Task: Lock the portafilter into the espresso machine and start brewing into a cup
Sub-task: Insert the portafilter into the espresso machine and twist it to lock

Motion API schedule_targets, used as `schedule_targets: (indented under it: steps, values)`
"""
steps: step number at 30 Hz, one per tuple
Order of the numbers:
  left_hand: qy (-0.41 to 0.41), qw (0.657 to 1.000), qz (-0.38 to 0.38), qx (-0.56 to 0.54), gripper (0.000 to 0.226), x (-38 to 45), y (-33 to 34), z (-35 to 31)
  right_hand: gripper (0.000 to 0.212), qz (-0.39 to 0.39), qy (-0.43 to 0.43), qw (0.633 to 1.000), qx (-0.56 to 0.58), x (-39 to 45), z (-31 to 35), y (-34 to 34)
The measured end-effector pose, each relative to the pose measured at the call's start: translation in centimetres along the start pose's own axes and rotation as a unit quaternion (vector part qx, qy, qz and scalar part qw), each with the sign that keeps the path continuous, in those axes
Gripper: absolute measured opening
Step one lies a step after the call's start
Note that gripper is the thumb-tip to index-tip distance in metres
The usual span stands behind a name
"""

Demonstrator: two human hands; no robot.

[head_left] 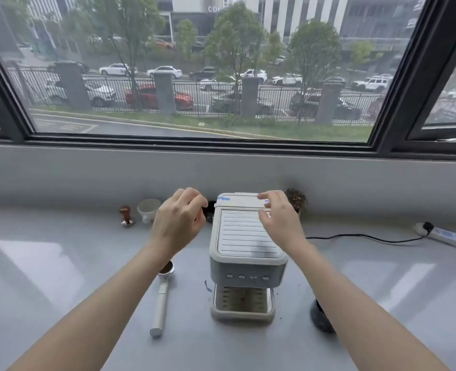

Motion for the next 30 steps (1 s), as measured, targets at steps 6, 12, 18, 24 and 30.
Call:
schedule_targets:
  steps: [6,12,18,24,30]
  values:
    - [-0.018,0.998,0.063,-0.003,0.016,-3.0,5.4,0.6,0.029,0.037,0.054,0.997,-0.037,-1.0,-3.9,3.5]
    - [-0.029,0.995,0.085,-0.03,0.018,-4.4,7.9,-0.7,0.023,0.049,0.029,0.997,-0.048,-1.4,-4.6,5.3]
    - [-0.095,0.989,0.107,-0.04,0.02,-6.7,9.6,-0.1,0.029,0.057,-0.001,0.992,-0.111,-2.2,-4.1,5.4]
    - [-0.217,0.955,0.199,-0.042,0.024,-12.6,15.6,4.0,0.035,0.084,0.014,0.985,-0.152,-1.8,-4.4,6.0]
    - [-0.313,0.883,0.351,-0.016,0.039,-20.8,22.4,8.4,0.044,0.183,0.058,0.96,-0.203,-1.1,-6.0,7.8]
Point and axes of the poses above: each hand's wrist, its own x-axis towards the middle knuckle, its own y-axis out of the palm, z = x × y, the point moved 8 cm from there along x, towards the middle knuckle, and after that the axes turned 12 degrees about z, right-handed, at the moved point
